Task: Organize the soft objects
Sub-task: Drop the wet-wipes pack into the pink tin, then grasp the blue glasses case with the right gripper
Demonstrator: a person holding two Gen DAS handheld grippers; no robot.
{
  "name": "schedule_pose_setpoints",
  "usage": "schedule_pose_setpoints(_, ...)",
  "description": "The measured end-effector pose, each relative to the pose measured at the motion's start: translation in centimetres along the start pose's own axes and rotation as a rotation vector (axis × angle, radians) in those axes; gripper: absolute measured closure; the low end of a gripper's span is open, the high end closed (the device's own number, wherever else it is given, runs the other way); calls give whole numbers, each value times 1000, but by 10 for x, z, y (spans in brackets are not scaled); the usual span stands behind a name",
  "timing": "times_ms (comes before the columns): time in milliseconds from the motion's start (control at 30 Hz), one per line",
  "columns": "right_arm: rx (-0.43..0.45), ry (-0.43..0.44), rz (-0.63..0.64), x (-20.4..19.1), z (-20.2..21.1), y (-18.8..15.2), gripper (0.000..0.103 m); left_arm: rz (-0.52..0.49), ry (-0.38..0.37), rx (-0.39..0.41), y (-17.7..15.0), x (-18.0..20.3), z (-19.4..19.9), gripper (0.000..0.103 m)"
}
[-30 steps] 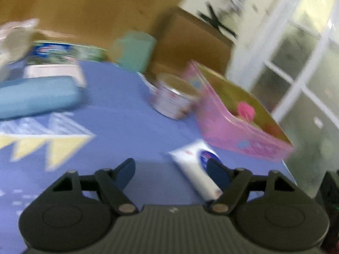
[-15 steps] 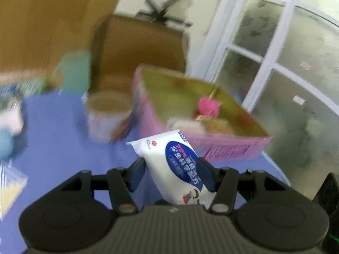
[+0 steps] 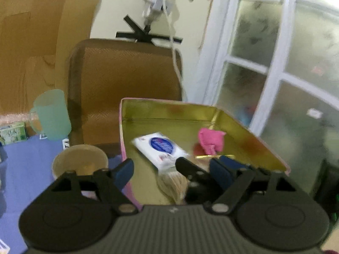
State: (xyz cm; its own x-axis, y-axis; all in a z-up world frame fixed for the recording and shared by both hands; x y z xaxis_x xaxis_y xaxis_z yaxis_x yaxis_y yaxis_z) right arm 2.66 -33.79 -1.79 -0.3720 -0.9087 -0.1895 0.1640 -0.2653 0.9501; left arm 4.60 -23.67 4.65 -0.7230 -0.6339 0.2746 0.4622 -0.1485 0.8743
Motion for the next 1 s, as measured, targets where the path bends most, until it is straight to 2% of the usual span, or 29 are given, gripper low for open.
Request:
schedule_pose_setpoints(100, 72, -28, 43, 0, 26, -10, 21, -24, 28, 43, -16, -8, 34, 20)
schedule_pose_setpoints(167, 97, 7, 49, -5, 38, -17, 21, -28, 45, 51, -26, -18, 54, 20)
schedule_pose_setpoints(267, 133, 46, 102, -20, 49, -21, 21, -28, 170, 32, -48, -44, 80, 20)
schedule_pose_setpoints(333, 148, 79, 139, -37, 53, -20, 24, 18, 256, -3, -64, -70, 94, 20)
schedule_pose_setpoints(400, 132, 130, 174, -54, 57, -20, 30, 73, 325, -21, -79, -96, 113, 20)
schedule_pose_setpoints(500, 97, 213, 249, -85, 58, -24, 32, 132, 456, -39, -102, -132, 145, 20)
schedule_pose_setpoints(600, 34, 317, 316, -119, 52, -29, 36, 216, 541, -5, -116, -160, 176, 20)
schedule_pose_setpoints(700, -77, 464, 341, -161, 38, -29, 36, 386, 539, 110, -122, -183, 204, 20)
schedule_pose_setpoints(767, -146, 522, 348, -194, 24, -28, 36, 441, 520, 162, -124, -192, 213, 20)
schedule_pose_setpoints(1000, -407, 500, 278, -296, -67, -18, 34, 401, 489, 178, -122, -184, 211, 20)
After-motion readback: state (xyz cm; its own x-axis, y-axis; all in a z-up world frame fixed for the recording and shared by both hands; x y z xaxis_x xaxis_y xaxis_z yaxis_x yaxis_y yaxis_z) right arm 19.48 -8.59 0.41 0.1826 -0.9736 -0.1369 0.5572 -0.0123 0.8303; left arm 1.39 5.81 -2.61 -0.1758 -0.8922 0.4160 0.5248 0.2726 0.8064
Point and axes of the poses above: each gripper's, at about its wrist camera, not at the fingertips, and z roughly against the way its jaws point, x to its right, y to its top, the point moved 4 cm from there along -z, roughly the way its jaws point, and after that the axes turned 10 degrees about -y, right-handed, at the moved point
